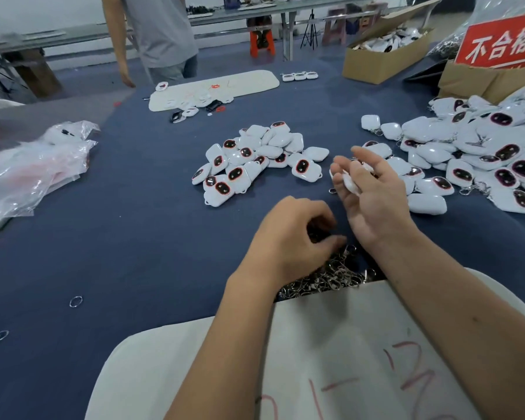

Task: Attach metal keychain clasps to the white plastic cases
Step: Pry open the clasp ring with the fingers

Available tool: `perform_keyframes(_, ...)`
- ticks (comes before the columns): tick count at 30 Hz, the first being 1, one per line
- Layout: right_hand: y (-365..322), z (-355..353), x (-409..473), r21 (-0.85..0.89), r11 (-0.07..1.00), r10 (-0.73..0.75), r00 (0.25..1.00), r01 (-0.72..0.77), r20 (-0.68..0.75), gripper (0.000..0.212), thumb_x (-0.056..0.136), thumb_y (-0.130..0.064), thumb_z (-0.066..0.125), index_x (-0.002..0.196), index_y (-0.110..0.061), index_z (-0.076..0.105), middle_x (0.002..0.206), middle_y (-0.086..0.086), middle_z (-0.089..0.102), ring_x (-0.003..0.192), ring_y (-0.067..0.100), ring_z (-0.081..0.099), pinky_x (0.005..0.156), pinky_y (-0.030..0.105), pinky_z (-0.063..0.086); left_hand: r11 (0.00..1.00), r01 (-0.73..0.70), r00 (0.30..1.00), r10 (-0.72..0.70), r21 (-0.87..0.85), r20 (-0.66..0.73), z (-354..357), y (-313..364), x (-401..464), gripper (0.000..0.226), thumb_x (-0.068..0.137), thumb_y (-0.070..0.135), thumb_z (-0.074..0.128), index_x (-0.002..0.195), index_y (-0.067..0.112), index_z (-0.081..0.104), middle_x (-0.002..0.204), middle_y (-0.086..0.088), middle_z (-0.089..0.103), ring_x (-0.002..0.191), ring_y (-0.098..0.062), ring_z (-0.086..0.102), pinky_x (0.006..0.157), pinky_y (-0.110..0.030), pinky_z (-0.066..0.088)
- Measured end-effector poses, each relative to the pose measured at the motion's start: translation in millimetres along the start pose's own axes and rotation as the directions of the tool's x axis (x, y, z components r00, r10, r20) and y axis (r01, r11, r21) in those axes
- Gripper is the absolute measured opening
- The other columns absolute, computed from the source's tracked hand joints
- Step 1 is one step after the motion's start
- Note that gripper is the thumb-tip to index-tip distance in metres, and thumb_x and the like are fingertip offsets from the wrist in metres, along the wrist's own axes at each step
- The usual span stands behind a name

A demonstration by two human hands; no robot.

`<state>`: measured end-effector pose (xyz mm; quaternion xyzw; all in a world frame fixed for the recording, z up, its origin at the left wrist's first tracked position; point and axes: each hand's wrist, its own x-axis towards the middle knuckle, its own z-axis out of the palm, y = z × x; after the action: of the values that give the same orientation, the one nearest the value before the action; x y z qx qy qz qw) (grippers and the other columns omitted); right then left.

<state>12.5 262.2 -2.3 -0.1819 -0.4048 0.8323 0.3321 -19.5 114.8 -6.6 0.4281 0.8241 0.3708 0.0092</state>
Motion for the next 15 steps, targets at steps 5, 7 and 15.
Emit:
perform_keyframes(5,-4,-4,2,0.104,0.994,0.022,1.0,-0.02,-0.016,0.022,0.108,-0.002,0.042,0.108,-0.007,0.064,0.074,0.007,0.07,0.064,0.018,0.064,0.058,0.024,0.051,0.999,-0.034,0.982,0.027,0.031,0.189,1,8,-1,0.042,0.07,0.055,0.089,0.107,0.041,0.075,0.102,0.008,0.058,0.1,-0.015,0.048,0.092,-0.034,0.046)
perform_keyframes(7,-5,-4,3,0.125,0.992,0.037,0.999,-0.033,-0.027,0.023,0.108,-0.008,0.042,0.105,-0.007,0.064,0.073,0.007,0.069,0.062,0.019,0.062,0.056,0.024,0.048,1.0,-0.006,0.978,0.003,0.016,0.21,0,9,0,0.035,0.073,0.048,0.089,0.105,0.041,0.076,0.103,0.007,0.058,0.102,-0.015,0.048,0.093,-0.036,0.046)
perform_keyframes(15,1,-4,2,-0.373,0.898,-0.315,0.932,0.233,-0.177,0.02,0.098,-0.005,0.05,0.089,-0.014,0.066,0.062,0.0,0.064,0.052,0.017,0.059,0.045,0.026,0.045,0.996,0.08,0.994,-0.083,0.039,0.075,-4,-6,2,0.015,0.088,0.032,0.08,0.081,0.026,0.068,0.092,0.008,0.056,0.083,-0.009,0.052,0.078,-0.031,0.046)
